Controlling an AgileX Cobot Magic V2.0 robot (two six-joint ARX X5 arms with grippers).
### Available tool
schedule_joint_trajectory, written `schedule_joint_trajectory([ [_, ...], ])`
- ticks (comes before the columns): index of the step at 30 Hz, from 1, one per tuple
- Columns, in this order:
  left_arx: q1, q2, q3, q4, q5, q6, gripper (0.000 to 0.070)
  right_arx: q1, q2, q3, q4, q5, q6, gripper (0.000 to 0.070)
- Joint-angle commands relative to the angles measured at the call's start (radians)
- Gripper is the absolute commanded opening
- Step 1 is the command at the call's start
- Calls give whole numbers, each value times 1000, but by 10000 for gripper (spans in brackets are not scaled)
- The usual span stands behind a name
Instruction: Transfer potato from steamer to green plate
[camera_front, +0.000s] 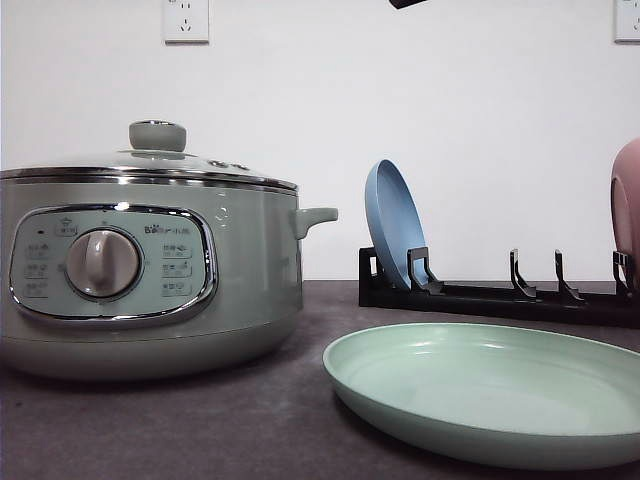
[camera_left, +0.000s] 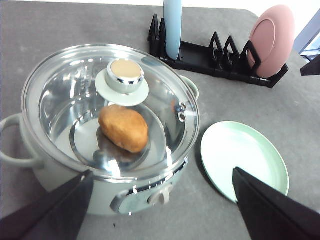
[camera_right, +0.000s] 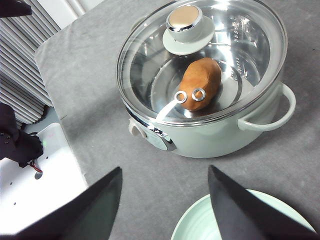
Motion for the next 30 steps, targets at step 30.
schedule_joint_trajectory([
  [30,-306,866,684,-157,-411,56,556,7,10,21,-12,2,-13,339],
])
